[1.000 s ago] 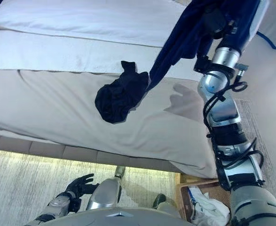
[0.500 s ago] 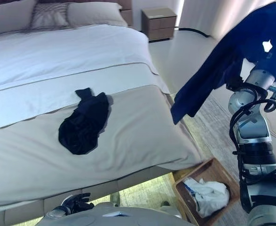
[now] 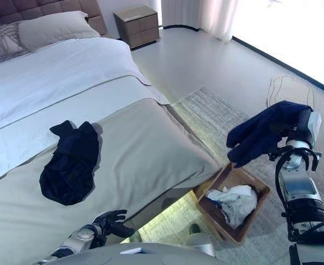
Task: Pick up the clothes from the bed and place them into the basket
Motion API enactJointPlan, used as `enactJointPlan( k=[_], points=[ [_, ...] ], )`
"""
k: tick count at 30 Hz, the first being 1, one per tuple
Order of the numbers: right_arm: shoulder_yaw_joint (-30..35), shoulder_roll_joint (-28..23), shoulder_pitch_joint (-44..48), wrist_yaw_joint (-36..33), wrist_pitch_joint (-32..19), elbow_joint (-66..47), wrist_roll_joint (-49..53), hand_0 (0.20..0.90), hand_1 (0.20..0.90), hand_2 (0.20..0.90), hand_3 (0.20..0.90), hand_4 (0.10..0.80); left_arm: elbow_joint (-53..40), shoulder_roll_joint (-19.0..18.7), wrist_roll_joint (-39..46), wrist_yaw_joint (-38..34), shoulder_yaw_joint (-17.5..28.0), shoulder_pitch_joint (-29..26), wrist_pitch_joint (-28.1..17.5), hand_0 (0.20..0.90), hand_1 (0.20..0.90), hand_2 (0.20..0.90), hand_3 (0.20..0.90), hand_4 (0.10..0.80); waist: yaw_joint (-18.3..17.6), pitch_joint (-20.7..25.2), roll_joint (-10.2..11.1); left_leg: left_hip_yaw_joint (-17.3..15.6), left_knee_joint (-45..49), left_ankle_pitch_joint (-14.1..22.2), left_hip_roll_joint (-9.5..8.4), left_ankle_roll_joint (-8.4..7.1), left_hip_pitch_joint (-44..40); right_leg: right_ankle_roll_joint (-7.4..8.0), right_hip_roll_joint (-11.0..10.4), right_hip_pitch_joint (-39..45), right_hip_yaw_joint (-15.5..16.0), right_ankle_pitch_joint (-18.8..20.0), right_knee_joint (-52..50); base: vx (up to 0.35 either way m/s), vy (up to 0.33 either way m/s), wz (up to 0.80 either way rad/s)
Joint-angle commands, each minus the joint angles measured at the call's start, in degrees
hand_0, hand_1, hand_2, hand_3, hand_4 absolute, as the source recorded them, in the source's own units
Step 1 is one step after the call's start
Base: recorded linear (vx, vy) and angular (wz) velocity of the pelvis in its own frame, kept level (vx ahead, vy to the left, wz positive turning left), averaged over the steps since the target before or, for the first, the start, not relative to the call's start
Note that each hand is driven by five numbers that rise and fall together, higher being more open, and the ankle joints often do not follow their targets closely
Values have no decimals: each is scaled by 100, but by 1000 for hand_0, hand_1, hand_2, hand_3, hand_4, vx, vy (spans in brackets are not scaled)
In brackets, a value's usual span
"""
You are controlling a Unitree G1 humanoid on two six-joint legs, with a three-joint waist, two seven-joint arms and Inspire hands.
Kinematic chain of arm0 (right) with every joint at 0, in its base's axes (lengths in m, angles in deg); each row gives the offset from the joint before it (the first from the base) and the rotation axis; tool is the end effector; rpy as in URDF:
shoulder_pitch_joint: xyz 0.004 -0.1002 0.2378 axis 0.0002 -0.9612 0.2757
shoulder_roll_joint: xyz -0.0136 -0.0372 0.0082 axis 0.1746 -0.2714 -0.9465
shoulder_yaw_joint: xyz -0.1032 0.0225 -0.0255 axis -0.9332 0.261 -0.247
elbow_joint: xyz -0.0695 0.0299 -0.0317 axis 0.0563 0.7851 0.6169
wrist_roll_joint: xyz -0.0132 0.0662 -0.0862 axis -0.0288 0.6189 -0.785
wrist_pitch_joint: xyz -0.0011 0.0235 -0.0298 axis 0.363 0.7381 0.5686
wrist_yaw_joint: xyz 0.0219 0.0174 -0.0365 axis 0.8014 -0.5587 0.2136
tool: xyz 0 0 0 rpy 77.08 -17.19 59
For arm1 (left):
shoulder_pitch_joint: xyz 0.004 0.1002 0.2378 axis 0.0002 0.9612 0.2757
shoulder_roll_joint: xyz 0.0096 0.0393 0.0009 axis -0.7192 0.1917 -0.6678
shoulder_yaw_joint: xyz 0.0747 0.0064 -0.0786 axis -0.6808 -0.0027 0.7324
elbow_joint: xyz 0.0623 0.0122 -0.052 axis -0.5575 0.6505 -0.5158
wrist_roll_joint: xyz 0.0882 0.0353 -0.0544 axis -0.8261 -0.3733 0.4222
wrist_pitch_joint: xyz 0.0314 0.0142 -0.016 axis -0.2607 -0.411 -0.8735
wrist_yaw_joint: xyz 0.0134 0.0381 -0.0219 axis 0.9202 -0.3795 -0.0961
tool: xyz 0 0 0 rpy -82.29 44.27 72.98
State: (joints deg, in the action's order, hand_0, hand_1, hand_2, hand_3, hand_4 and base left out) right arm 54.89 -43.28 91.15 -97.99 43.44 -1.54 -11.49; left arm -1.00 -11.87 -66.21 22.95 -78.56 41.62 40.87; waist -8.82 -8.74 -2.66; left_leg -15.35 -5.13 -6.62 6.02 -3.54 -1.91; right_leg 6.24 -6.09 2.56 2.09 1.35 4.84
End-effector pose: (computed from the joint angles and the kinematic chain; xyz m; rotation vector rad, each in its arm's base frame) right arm 0.2386 -0.3212 0.0773 -0.6100 0.1800 -0.6890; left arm 0.1195 0.2175 -0.1135 0.2929 1.0479 -0.2087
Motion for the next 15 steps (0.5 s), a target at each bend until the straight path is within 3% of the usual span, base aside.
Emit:
enactJointPlan(
  k=[1,6,7,8,9,15],
  points=[
    [114,-564,1002,-143,-257,69,-329,300,300,300,200,100,8,-193,162,-48,-167,-426,-343,900,900,900,900,800,138,-379,-10,144,366,910,-332,248,-92,-349,204,-569,469,-349,-867,-122,-9,-2],
    [-75,-793,1321,-102,-212,875,-260,300,300,300,200,100,-180,-100,419,-81,-351,-765,-530,900,900,900,900,800,39,-796,-391,194,452,798,-355,141,259,-403,121,-1034,434,-414,-1134,-138,27,-3],
    [-123,-809,1373,-61,-109,970,-257,427,427,427,348,248,-209,-85,440,-79,-357,-806,-544,900,900,900,900,800,29,-840,-436,196,466,788,-357,127,304,-405,108,-1088,433,-418,-1160,-91,-1,-10],
    [-202,-841,1446,-10,-14,1149,-265,822,822,822,809,709,-272,-88,502,-78,-395,-865,-565,900,900,900,900,800,16,-919,-501,205,471,763,-366,111,359,-414,99,-1165,420,-420,-1190,-78,-23,-11],
    [-325,-885,1577,73,59,1431,-236,900,900,900,900,800,-346,-88,545,-87,-458,-923,-592,900,900,900,900,800,18,-1010,-565,225,476,748,-378,93,409,-419,83,-1238,419,-433,-1224,-102,-28,-14],
    [-996,-1097,2444,134,367,2563,-336,900,900,900,900,800,-677,-175,713,-112,-669,-1186,-718,900,900,900,900,800,101,-1395,-847,315,446,622,-444,45,774,-455,67,-1665,417,-364,-1253,-115,-32,-8]
  ],
)
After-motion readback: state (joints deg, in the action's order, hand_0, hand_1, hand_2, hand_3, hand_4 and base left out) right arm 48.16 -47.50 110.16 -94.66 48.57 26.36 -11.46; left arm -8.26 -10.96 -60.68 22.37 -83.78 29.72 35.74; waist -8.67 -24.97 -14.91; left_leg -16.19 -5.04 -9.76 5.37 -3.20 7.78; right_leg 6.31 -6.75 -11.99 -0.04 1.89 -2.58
